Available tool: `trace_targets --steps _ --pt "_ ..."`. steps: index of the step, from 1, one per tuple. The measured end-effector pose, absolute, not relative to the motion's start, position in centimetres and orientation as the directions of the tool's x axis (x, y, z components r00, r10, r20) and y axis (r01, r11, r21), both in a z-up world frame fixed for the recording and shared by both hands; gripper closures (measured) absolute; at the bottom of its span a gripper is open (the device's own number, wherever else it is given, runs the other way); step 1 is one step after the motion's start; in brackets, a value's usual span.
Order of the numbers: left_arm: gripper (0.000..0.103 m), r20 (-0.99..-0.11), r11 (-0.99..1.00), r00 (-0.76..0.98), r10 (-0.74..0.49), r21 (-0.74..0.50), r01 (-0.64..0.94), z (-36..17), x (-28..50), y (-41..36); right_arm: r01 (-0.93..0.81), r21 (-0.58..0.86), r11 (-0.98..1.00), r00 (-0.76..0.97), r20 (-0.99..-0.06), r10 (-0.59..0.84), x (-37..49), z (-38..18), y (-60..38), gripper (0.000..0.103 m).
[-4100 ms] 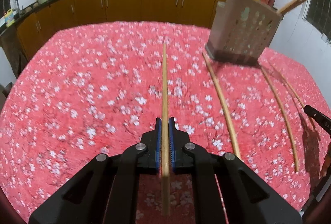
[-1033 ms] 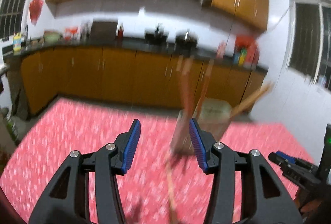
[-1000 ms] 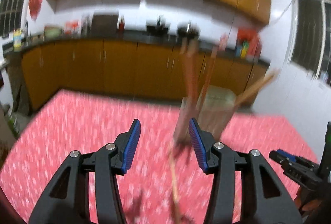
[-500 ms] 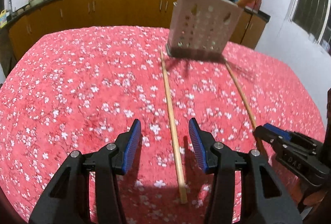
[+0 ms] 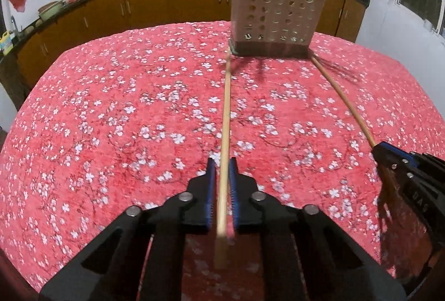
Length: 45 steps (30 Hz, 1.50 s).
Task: Organize utensils
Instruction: 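Close the left tool on a chopstick while the right tool grasps another, then hold the grasped chopsticks on the tablecloth with both tools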
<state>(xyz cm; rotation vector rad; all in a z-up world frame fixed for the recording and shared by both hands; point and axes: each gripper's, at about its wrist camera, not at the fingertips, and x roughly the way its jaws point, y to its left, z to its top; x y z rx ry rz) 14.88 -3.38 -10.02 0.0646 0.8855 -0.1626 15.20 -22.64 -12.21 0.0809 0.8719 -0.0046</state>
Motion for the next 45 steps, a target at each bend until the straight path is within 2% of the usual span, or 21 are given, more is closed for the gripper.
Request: trace_targets --steps 9,14,45 --pt "0.094 -0.782 0.998 0.620 -0.058 -0.036 0.049 -10.0 18.9 1.3 0.166 0.064 0.984 0.631 -0.774 -0.056 18.4 -12.0 -27.7 0.095" --pt "0.094 -0.769 0.996 0.633 -0.090 -0.056 0.073 -10.0 19.4 1.8 0.154 0.063 0.986 0.639 -0.767 -0.051 20.0 -12.3 -28.3 0.095" --pt "0.092 -0.766 0.995 0.634 -0.104 -0.080 0.067 -10.0 19.5 1.8 0.151 0.079 0.985 0.649 -0.760 -0.038 20.6 -12.6 -28.3 0.093"
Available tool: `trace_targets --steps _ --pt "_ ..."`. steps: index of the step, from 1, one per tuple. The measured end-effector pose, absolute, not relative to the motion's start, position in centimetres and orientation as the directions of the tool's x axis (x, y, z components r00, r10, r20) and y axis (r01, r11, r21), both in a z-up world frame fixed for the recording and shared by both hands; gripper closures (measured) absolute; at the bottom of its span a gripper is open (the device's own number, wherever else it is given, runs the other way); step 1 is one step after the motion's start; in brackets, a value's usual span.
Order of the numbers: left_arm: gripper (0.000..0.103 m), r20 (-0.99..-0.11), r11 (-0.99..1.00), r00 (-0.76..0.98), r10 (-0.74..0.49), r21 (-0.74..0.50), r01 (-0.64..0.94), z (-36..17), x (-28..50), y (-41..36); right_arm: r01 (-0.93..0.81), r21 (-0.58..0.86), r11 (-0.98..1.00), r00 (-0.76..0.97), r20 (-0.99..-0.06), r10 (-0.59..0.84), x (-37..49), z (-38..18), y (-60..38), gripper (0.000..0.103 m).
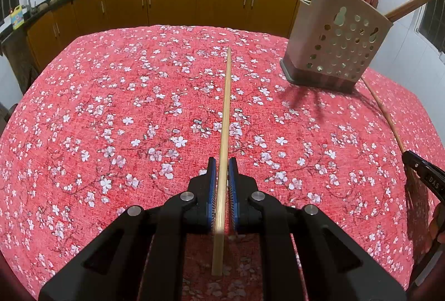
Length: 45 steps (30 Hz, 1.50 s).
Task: Organize utensils
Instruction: 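Hold the grasped chopsticks on the tablecloth with both tools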
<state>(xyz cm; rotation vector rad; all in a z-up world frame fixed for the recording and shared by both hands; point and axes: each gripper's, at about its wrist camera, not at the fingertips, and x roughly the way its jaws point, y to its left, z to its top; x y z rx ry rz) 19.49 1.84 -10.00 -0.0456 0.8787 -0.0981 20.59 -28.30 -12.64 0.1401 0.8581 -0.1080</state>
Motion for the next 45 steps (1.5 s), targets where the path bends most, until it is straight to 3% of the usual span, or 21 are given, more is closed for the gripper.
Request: trace_targets --steps 45 --pt "0.096 -0.770 0.994 0.630 -0.106 -0.069 0.084 -9.36 18.89 1.72 0.144 0.079 0.987 0.652 -0.757 -0.035 19.74 -12.19 -28.32 0.095"
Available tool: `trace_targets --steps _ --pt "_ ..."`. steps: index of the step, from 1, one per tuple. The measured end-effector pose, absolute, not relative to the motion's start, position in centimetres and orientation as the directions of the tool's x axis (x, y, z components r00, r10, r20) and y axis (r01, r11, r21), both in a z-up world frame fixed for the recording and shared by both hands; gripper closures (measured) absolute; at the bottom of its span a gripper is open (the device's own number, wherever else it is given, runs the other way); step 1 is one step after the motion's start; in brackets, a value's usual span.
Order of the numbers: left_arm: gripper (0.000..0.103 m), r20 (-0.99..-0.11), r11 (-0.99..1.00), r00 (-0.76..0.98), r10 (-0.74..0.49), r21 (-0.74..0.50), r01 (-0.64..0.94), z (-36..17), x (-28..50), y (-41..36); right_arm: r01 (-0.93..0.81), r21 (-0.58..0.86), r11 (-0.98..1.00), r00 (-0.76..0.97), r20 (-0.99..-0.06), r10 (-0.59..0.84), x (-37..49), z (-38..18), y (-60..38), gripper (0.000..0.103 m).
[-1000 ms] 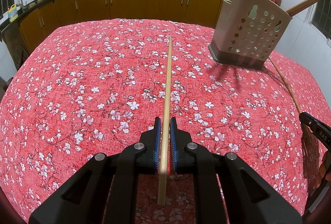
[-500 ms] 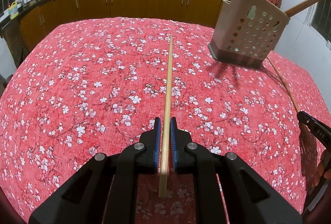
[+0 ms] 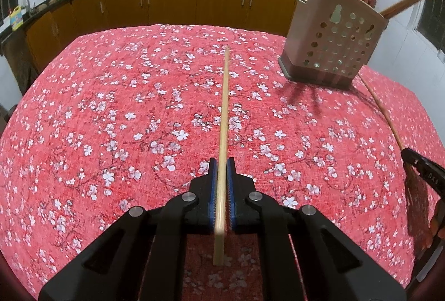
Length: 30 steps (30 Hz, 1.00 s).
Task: Organize utensils
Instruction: 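Hold the grasped chopsticks on the tablecloth with both tools, then lift both held chopsticks upright and carry them over the beige holder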
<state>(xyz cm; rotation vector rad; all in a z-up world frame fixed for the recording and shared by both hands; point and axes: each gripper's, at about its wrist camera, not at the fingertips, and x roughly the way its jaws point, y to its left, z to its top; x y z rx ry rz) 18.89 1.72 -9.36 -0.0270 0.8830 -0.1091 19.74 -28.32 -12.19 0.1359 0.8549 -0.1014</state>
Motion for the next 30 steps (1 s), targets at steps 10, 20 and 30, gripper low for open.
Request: trace_targets --steps 10,20,30 --pt "0.096 -0.710 0.990 0.690 -0.138 -0.074 0.121 -5.8 17.3 2.1 0.143 0.109 0.984 0.758 -0.651 -0.038 16.5 -6.8 -29.0 0.095" --pt "0.096 -0.580 0.986 0.797 -0.167 -0.102 0.132 0.3 16.4 2.7 0.147 0.119 0.982 0.853 -0.518 -0.065 15.2 -1.7 -29.7 0.095" --pt "0.096 -0.528 0.984 0.830 -0.181 -0.096 0.153 2.8 16.6 2.2 0.138 0.124 0.983 0.883 -0.464 -0.066 15.0 0.3 -29.7 0.095"
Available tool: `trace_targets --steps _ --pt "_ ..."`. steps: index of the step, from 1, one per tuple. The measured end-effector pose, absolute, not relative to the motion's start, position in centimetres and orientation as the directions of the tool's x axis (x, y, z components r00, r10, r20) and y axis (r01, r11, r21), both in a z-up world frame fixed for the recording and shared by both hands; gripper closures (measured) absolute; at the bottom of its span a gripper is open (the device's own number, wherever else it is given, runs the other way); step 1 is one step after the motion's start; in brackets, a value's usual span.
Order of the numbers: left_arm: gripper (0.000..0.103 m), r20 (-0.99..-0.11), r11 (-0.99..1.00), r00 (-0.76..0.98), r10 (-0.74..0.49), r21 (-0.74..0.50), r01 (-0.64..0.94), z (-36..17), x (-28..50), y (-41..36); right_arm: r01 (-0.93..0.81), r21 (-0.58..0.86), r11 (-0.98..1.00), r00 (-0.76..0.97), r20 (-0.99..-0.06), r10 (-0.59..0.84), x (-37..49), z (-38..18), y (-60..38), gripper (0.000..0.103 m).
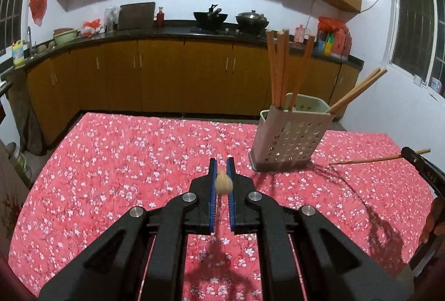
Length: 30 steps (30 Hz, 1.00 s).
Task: Organize utensils
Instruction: 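Lift both held chopsticks upright and carry them over the beige holder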
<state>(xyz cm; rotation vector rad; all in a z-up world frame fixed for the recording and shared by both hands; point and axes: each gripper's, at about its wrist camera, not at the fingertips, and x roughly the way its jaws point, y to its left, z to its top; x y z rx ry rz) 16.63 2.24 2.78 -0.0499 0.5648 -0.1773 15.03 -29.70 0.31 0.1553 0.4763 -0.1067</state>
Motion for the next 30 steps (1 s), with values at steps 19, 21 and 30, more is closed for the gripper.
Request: trace_targets --steps 19,21,30 --pt "0.096 -0.256 0.948 0.913 -0.317 -0.108 0.299 14.4 16.0 -2.9 -0.134 0.190 0.973 0.974 -0.157 0.165 13.4 14.5 -26.0 0.095" --pt "0.096 -0.204 0.948 0.928 -0.312 -0.127 0.291 15.9 16.6 -3.4 -0.130 0.177 0.976 0.979 -0.133 0.155 14.0 15.3 -25.6 0.095" --pt "0.096 -0.081 0.958 0.968 -0.236 -0.187 0.218 17.6 19.6 -5.0 -0.089 0.160 0.983 0.976 -0.183 0.118 19.1 14.3 -25.1 0.095"
